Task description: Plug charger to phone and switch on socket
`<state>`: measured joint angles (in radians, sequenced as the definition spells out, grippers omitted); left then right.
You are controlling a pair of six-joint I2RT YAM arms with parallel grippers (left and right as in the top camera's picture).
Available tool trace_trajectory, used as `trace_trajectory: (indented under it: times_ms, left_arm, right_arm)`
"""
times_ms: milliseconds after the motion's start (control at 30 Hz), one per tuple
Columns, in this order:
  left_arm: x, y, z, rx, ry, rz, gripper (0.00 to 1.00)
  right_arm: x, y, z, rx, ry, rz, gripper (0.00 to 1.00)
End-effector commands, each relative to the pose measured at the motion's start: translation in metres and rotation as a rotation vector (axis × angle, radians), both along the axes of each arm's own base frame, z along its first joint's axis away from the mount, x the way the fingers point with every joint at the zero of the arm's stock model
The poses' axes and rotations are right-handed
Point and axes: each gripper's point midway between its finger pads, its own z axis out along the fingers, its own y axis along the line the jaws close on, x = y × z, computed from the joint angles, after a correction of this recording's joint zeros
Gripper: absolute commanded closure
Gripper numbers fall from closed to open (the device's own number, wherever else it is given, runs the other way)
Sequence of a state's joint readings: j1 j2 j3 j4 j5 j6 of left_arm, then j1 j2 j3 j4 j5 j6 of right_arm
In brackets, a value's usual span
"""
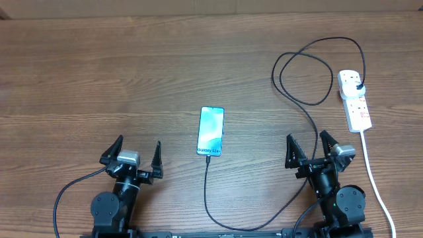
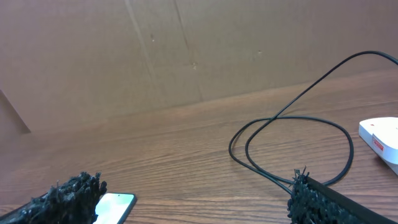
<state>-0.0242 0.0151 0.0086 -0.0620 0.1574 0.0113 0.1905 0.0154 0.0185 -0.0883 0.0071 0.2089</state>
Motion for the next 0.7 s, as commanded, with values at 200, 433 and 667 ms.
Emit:
trace_trajectory:
  times_ms: [200,433,667]
  left_arm:
    - [0.000,0.003,0.000,0.019,-0.007,0.012,0.00]
    - [0.000,0.003,0.000,0.019,-0.007,0.012,0.00]
    - [0.000,0.003,0.000,0.019,-0.007,0.012,0.00]
  right_arm:
    - [0.002,-0.012,-0.002,-0.018,-0.009,-0.044,0.00]
    - [0.002,-0.014,-0.002,-0.085,-0.021,-0.052,0.00]
    - [0.002,-0.013,-0.002,-0.101,-0.024,-0.048,0.00]
